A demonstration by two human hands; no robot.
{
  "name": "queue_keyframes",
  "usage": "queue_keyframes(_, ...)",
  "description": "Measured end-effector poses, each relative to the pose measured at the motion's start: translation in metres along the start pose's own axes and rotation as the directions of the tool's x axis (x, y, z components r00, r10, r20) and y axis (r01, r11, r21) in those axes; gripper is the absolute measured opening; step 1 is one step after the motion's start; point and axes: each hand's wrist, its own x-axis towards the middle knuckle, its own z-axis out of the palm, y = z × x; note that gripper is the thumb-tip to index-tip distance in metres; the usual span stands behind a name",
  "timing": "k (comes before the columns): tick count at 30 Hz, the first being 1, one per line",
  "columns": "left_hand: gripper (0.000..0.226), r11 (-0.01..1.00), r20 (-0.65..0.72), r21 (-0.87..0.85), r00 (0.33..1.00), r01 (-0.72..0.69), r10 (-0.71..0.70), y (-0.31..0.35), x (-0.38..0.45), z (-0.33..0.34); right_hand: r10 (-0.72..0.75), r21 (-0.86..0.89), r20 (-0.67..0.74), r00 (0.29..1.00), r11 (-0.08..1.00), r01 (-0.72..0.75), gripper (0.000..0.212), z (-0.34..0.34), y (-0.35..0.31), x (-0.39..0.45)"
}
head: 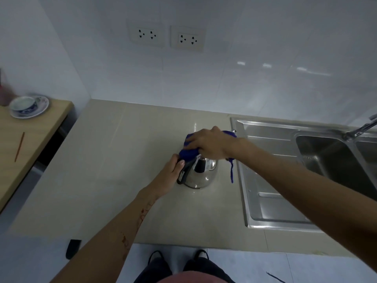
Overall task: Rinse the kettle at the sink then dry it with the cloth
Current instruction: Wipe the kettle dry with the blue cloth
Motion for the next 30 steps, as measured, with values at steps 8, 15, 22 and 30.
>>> queue_keyframes(8, 0.025, 0.997, -0.010, -0.075, 1.000, -0.019, 0.018, 0.007, -0.003, 0.001, 0.149, 0.318, -0.042, 0.988, 0.939, -0.128, 0.048, 0.011, -0.006, 0.006)
queue_keyframes(15, 0.027, 0.999, -0.028, 0.032, 0.999, 0.033, -0.032, 0.011, -0.005, 0.002, 0.800, 0.944, -0.149, 0.581, 0.289, -0.157, 0.041, 0.072, -0.018, 0.004)
queue_keyframes(22, 0.029, 0.994, 0.029, 0.087, 0.997, 0.074, -0.076, 0.014, -0.006, 0.005, 0.879, 0.942, -0.285, 0.384, 0.331, -0.060, 0.050, 0.137, -0.081, -0.013)
queue_keyframes(30, 0.018, 0.994, 0.021, -0.025, 0.995, 0.103, -0.103, 0.016, -0.026, 0.037, 0.920, 0.981, -0.177, 0.350, 0.195, -0.016, 0.056, 0.117, -0.048, -0.002)
